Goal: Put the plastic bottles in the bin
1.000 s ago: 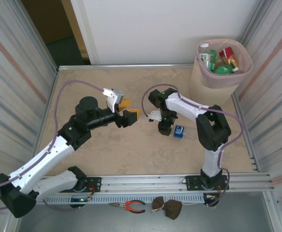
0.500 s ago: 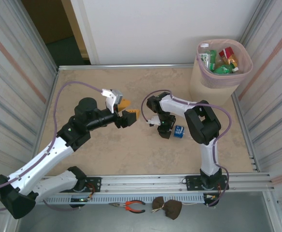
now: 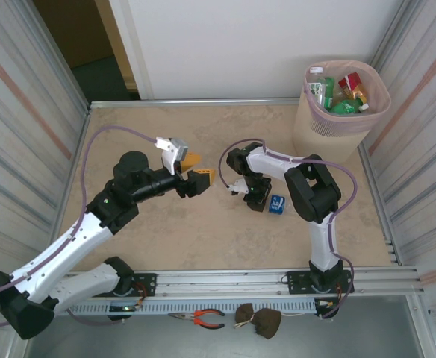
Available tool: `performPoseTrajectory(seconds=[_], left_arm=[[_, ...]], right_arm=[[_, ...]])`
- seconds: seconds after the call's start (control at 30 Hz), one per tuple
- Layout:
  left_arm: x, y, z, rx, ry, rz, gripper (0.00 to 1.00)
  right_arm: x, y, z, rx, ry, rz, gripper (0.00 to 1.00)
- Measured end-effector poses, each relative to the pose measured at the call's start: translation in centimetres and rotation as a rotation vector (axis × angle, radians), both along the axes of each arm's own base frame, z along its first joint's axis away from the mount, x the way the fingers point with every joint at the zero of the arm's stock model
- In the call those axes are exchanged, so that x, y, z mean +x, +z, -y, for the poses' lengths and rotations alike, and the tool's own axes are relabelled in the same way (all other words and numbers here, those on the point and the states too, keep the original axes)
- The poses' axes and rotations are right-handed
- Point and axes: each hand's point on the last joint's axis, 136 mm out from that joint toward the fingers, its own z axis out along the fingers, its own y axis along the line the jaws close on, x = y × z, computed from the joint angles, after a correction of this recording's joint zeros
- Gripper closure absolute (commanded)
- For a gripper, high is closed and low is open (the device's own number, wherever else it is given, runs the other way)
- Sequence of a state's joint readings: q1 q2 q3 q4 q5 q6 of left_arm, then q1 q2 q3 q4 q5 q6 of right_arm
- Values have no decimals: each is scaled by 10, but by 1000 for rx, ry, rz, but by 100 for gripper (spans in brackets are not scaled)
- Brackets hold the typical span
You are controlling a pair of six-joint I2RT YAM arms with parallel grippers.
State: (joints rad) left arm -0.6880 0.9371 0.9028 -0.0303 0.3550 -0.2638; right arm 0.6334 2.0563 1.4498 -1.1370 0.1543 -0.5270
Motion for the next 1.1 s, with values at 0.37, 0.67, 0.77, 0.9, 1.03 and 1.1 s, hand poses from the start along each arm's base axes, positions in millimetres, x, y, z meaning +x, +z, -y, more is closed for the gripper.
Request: performPoseTrajectory(seconds=[0.37, 0.67, 0.77, 0.9, 1.03, 1.1], left_arm=[[0, 0, 0, 0, 1, -4, 22], [1, 0, -1, 0, 9, -4, 22], [1, 0, -1, 0, 9, -4, 22], [1, 0, -1, 0, 9, -4, 22], [1, 0, -1, 0, 9, -4, 22], [1, 0, 0, -1, 8, -3, 22]], right_arm=[[19, 46, -14, 209, -135, 73, 69], [51, 145, -9, 524, -311, 263, 73], [62, 183, -1, 627, -370, 345, 75], [77, 239, 16, 765, -460, 461, 79], [89, 292, 38, 869, -528, 582, 80], [94, 316, 50, 907, -556, 641, 82]])
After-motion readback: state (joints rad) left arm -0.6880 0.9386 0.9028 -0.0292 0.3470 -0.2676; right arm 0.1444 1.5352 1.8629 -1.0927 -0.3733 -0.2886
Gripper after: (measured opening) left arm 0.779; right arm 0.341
